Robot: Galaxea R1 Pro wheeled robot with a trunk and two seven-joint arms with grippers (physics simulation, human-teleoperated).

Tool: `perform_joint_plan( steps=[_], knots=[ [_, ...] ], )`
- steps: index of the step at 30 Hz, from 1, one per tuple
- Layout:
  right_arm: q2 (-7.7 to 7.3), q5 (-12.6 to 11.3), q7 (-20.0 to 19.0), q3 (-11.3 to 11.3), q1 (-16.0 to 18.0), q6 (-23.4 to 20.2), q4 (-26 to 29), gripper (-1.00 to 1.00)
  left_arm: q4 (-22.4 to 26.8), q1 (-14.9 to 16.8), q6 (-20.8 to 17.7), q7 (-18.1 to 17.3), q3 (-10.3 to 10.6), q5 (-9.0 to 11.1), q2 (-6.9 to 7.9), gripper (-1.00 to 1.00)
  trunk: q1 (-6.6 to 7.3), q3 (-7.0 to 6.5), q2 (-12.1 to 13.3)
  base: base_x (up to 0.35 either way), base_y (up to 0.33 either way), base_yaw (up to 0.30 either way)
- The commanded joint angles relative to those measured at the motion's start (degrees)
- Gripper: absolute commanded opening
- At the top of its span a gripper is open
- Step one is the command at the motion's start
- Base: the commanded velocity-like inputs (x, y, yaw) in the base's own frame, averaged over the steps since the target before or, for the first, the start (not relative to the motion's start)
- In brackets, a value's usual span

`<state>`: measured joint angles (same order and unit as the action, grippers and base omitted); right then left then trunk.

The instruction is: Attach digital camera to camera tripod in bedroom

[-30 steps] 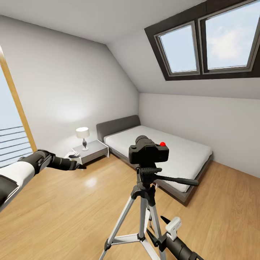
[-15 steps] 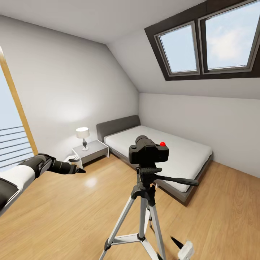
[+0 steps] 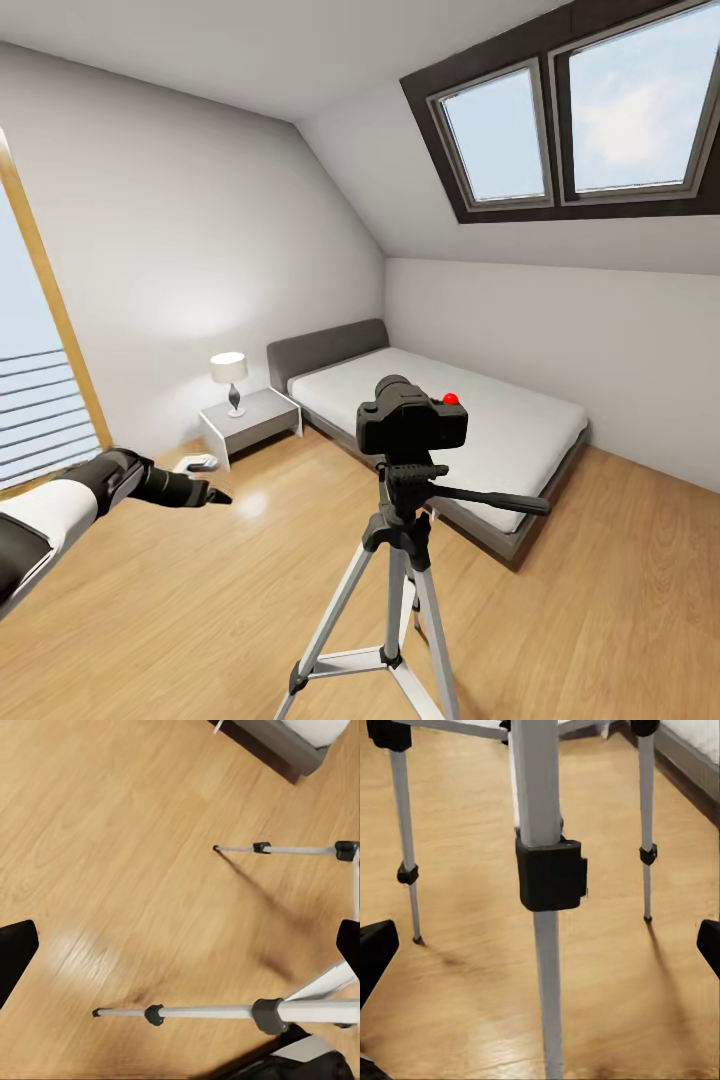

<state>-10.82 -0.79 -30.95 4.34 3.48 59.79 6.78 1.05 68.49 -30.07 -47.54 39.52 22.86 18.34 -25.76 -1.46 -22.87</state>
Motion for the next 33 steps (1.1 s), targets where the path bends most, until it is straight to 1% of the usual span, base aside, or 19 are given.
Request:
perform_joint_plan(
  steps=[1,2,3,5,9,10,13,14,15,17,20,21,24,25,26,28,30,31,33],
  knots=[
    [-0.36,-0.13,0.23,0.41,0.03,0.21,-1.3,1.0,0.09,-0.4,-0.42,0.5,0.38,0.6,0.03,1.0,-0.02,0.02,-0.04,0.0,0.0,0.0],
    [-1.09,-0.17,0.25,0.41,0.03,0.21,-3.9,1.0,0.09,-1.01,-0.51,1.96,0.38,0.61,0.05,1.0,-0.02,0.02,-0.04,0.0,0.0,0.0],
    [-1.49,-0.19,0.27,0.41,0.03,0.21,-5.19,1.0,0.07,-1.27,-0.56,2.76,0.38,0.61,0.08,1.0,-0.02,0.02,-0.04,0.0,0.0,0.0],
    [-2.9,-0.23,0.81,0.41,0.01,0.21,-8.85,1.0,0.03,-2.84,-0.71,5.84,0.38,0.61,0.25,1.0,-0.02,0.02,-0.04,0.0,0.0,0.0],
    [-4.03,-0.25,2.73,0.41,-0.19,0.21,-10.38,1.0,0.01,-5.66,-0.89,8.46,0.38,0.61,0.33,1.0,-0.02,0.02,-0.04,0.0,0.0,0.0],
    [-4.41,-0.26,4.32,0.41,-0.35,0.21,-10.76,1.0,0.01,-7.2,-0.99,9.64,0.38,0.61,0.35,1.0,-0.02,0.02,-0.04,0.0,0.0,0.0],
    [-4.78,-0.26,7.49,0.41,-0.63,-0.46,-11.09,1.0,0.0,-9.66,-1.12,11.28,0.38,0.61,0.36,1.0,-0.02,0.02,-0.04,0.0,0.0,0.0],
    [-4.93,-0.26,10.08,0.41,-0.92,-2.24,-11.21,1.0,-0.03,-11.59,-1.22,12.48,0.4,0.61,0.37,1.0,-0.02,0.02,-0.04,0.0,0.0,0.0],
    [-5.03,-0.27,14.33,0.43,-1.48,-5.88,-11.32,1.0,-0.06,-14.63,-1.35,14.3,0.43,0.61,0.37,1.0,-0.02,0.02,-0.04,0.0,0.0,0.0],
    [-5.05,-0.23,17.04,0.45,-1.77,-9.26,-11.36,1.0,-0.09,-16.55,-1.42,15.51,0.41,0.61,0.38,1.0,-0.02,0.02,-0.04,0.0,0.0,0.0],
    [-5.05,-0.21,20.11,0.47,-2.13,-15.67,-11.4,1.0,-0.15,-19.34,-1.54,17.2,0.4,0.61,0.5,1.0,-0.02,0.02,-0.04,0.0,0.0,0.0],
    [-4.97,-0.2,21.36,0.48,-2.37,-20.54,-11.41,1.0,-0.17,-21.28,-1.91,18.16,0.39,0.61,0.55,1.0,-0.02,0.02,-0.04,0.0,0.0,0.0],
    [-4.69,-0.19,22.47,0.49,-2.91,-27.92,-11.42,1.0,-0.2,-24.32,-3.33,19.21,0.4,0.61,0.55,1.0,-0.02,0.02,-0.04,0.0,0.0,0.0],
    [-4.39,-0.19,22.93,0.49,-3.37,-32.33,-11.43,1.0,-0.21,-26.28,-4.72,19.63,0.4,0.61,0.55,1.0,-0.02,0.02,-0.04,0.0,0.0,0.0],
    [-4.18,-0.18,23.09,0.49,-3.62,-34.25,-11.43,1.0,-0.22,-27.23,-5.46,19.78,0.41,0.61,0.55,1.0,-0.02,0.02,-0.04,0.0,0.0,0.0],
    [-3.66,-0.18,23.32,0.49,-4.1,-37.48,-11.43,1.0,-0.22,-29.03,-6.82,20.03,0.4,0.61,0.56,1.0,-0.02,0.02,-0.04,0.0,0.0,0.0],
    [-2.96,-0.18,23.49,0.49,-4.63,-39.75,-11.43,1.0,-0.24,-30.75,-7.94,20.24,0.39,0.61,0.57,1.0,-0.02,0.02,-0.04,0.0,0.0,0.0],
    [-2.04,-0.18,23.68,0.49,-5.35,-41.27,-11.43,1.0,-0.25,-32.6,-8.67,20.59,0.39,0.61,0.58,1.0,-0.02,0.02,-0.04,0.0,0.0,0.0],
    [-1.01,-0.18,23.97,0.5,-6.17,-42.31,-11.44,1.0,-0.25,-34.75,-9.11,21.22,0.39,0.61,0.51,1.0,-0.02,0.02,-0.04,0.0,0.0,0.0]
  ],
)
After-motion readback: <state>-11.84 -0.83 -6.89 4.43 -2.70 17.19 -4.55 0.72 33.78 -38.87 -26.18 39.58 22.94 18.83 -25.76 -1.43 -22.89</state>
